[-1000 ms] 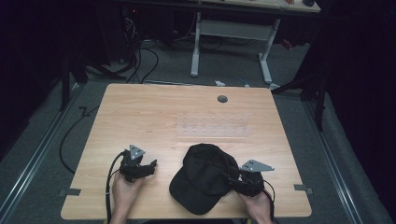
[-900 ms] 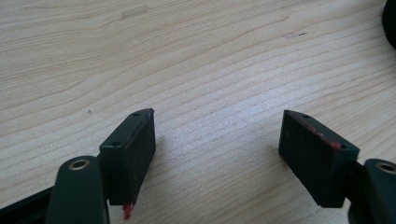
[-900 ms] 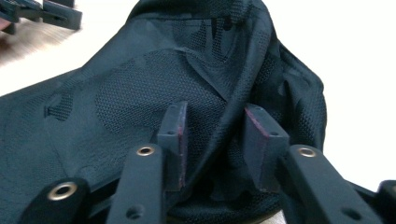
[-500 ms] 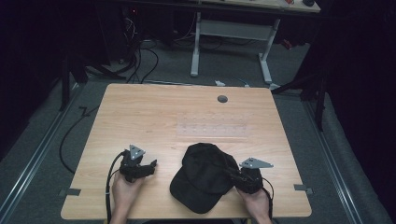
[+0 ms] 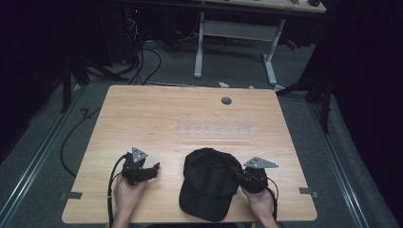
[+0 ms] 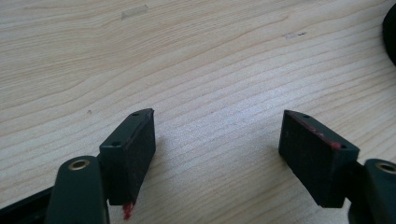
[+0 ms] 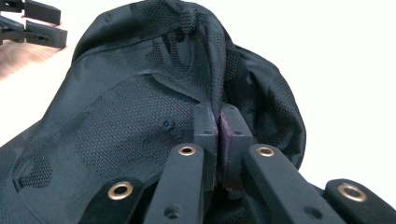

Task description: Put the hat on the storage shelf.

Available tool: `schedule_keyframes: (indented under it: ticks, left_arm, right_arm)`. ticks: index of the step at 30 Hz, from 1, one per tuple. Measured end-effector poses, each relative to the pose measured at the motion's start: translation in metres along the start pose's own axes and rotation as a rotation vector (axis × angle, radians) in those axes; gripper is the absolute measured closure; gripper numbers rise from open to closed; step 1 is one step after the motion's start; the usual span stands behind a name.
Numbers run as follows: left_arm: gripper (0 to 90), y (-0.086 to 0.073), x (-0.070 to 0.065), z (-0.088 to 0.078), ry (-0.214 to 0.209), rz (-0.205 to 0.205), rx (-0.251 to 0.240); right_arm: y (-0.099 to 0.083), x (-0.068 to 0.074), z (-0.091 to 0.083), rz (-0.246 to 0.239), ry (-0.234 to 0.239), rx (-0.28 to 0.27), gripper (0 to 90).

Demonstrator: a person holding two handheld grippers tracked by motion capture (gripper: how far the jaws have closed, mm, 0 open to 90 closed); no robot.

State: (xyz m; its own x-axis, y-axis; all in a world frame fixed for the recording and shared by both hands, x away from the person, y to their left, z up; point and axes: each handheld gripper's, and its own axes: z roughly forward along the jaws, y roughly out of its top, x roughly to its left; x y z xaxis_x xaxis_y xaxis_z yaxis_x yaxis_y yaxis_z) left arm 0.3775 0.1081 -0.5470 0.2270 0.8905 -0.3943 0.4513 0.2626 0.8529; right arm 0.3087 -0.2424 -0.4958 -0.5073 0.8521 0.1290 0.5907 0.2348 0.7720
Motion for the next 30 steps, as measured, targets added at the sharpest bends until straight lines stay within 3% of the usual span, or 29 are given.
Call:
schedule_keyframes:
  ticks: [13,30]
  left_arm:
    - [27.6,0.000,0.000,0.000,0.000,-0.001,0.000]
    - [21.7,0.000,-0.001,0.000,-0.023,0.005,0.024]
  right_arm:
    - [0.015,-0.003,-0.009,-0.048,0.012,-0.052,87.6]
    - [0.052,-0.017,-0.031,-0.123,0.038,-0.134,87.7]
